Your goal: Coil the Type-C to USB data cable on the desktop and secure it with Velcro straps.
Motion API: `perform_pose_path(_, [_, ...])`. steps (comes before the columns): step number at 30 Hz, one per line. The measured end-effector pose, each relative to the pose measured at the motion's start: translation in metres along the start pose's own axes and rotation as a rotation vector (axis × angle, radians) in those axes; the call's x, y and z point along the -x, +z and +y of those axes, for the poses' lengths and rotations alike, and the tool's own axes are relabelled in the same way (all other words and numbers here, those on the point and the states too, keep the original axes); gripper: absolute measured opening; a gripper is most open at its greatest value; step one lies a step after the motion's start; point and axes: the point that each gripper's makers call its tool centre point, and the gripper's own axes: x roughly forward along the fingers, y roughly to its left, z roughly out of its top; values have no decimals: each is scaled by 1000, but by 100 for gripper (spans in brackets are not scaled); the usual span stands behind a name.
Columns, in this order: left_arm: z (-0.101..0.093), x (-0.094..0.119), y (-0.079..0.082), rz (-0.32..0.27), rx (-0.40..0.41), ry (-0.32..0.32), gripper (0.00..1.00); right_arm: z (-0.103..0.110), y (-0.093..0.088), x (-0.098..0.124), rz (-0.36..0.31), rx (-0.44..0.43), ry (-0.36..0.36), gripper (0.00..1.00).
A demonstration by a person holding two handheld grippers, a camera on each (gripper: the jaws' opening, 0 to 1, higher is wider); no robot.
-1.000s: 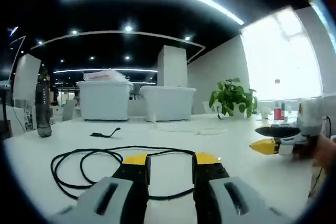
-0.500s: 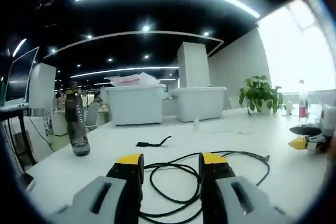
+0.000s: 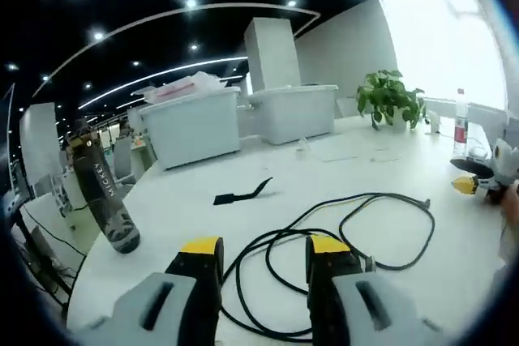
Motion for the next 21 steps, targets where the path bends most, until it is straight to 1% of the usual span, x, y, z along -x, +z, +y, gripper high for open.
perform_pose_path(4, [4,-10,-3,35,-5,-30,48,-2,-1,0,7,0,-8,47])
perform_pose_path(6, [5,-14,-6,54,11,-51,50,1,-3,-1,17,17,0,47])
perform_pose_path(8, [5,-15,-10,74,15,-57,53,3,-5,-1,26,36,8,47])
perform_pose_path(10, [7,-16,-17,104,2,-53,56,4,-5,-1,25,43,12,47])
perform_pose_path(11, [9,-15,-21,125,-13,-42,56,4,-4,-1,23,43,13,47])
perform_pose_path(12, [15,-18,-24,143,-28,-40,56,4,-4,-1,20,38,14,47])
perform_pose_path(15, [23,-19,-29,171,-33,-38,57,1,-3,-1,17,22,6,47])
perform_pose_path(17, [29,-21,-32,192,-20,-39,57,0,-3,-1,17,14,2,47])
perform_pose_path(21, [43,-31,-42,240,18,-39,55,0,-3,1,16,9,-2,47])
